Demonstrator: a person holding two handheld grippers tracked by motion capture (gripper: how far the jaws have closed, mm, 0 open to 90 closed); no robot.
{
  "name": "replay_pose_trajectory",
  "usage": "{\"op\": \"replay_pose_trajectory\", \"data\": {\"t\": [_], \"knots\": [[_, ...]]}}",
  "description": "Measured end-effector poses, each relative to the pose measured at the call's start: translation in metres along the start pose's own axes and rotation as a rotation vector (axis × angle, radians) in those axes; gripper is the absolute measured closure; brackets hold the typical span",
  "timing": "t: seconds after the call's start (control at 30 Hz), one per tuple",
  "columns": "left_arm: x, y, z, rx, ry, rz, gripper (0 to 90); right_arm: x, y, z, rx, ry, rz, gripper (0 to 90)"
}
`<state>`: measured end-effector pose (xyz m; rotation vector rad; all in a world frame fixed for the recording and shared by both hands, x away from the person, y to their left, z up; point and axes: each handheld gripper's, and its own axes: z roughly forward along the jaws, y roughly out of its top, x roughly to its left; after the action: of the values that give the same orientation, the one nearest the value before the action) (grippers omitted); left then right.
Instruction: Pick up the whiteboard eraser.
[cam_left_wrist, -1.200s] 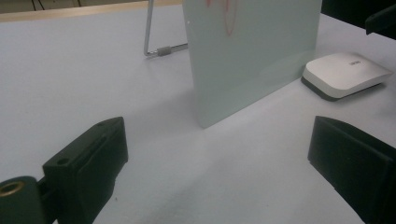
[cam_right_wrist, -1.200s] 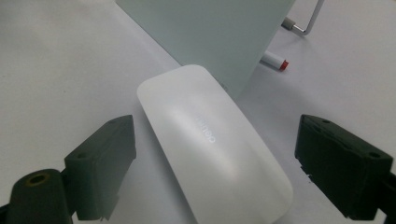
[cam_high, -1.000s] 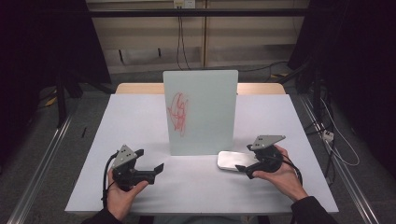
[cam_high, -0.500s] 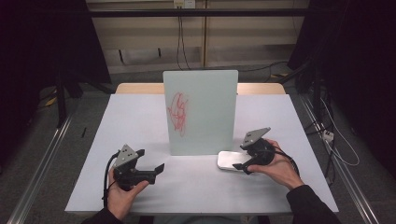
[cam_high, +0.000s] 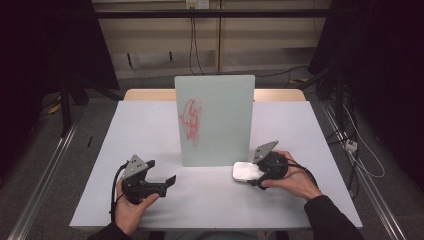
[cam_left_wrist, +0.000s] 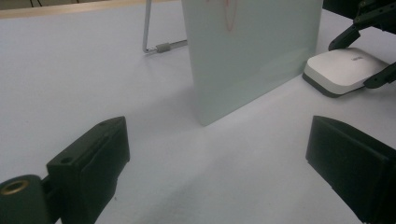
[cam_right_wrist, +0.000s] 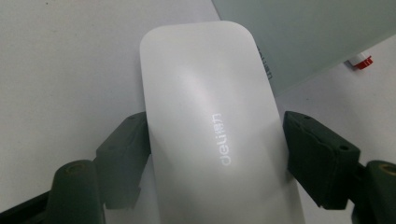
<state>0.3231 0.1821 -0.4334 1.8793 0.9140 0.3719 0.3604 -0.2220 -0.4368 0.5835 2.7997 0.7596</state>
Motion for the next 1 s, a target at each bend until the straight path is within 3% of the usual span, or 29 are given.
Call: {"op": "replay_pose_trajectory", "data": {"t": [0.67,1.0], "knots": [[-0.0001,0.0000,0.0003,0.008,0.001,0.002,6.0,0.0012,0.0000,-0.0018,0.038,0.010,-0.043,31.1],[0.0005,-0.0006,0.0004,0.010,-0.002,0.001,5.9,0.0042,0.0010,-0.0032,0.032,0.020,-0.036,31.4]]}}
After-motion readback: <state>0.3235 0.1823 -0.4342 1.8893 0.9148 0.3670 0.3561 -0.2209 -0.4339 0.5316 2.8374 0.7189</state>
